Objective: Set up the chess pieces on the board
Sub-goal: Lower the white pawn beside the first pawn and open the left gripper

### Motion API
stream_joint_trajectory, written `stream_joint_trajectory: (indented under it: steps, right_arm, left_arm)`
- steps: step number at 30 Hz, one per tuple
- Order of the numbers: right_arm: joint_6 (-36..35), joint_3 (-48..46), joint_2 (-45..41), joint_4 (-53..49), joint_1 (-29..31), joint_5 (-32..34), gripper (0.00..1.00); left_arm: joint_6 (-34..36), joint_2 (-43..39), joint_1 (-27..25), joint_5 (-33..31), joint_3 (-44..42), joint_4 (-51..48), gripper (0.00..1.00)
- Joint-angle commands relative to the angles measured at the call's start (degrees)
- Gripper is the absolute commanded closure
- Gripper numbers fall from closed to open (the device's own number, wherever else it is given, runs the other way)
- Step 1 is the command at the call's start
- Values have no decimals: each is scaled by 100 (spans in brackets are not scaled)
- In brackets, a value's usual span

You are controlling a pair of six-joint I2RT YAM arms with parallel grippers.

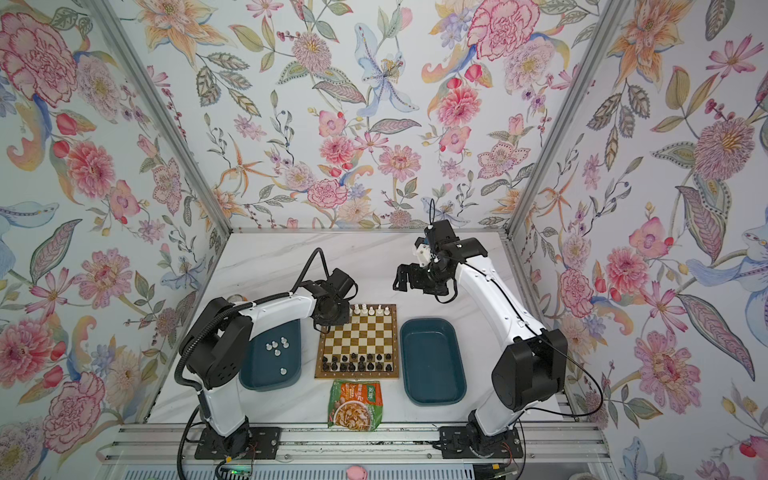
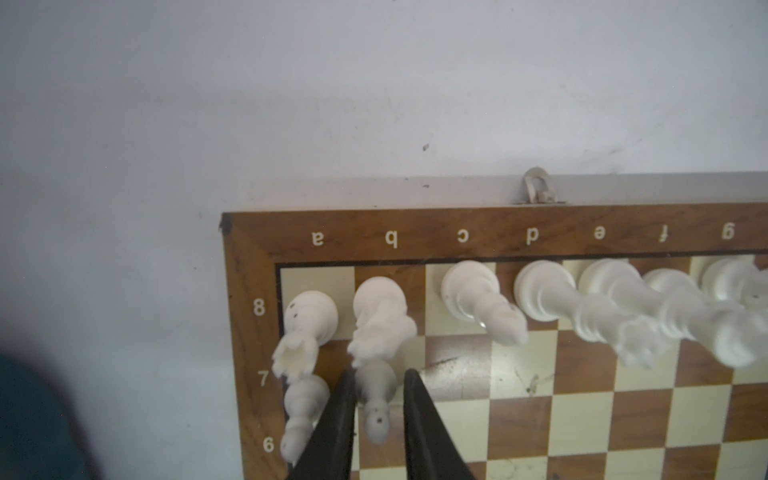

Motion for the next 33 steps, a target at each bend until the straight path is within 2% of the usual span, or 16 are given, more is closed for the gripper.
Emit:
stream_joint_trajectory:
  steps: [1, 19, 33]
  right_arm:
    - [43, 145, 47, 3, 17, 78, 1]
    - [-7, 110, 102, -1, 7, 122, 1]
    - [-92, 145, 94, 1, -32, 100, 1]
  left_arm:
    - [92, 82, 57, 90, 134, -35, 76]
    - [56, 21, 57, 101, 166, -122, 75]
    - [-80, -277, 58, -61, 434, -414, 65]
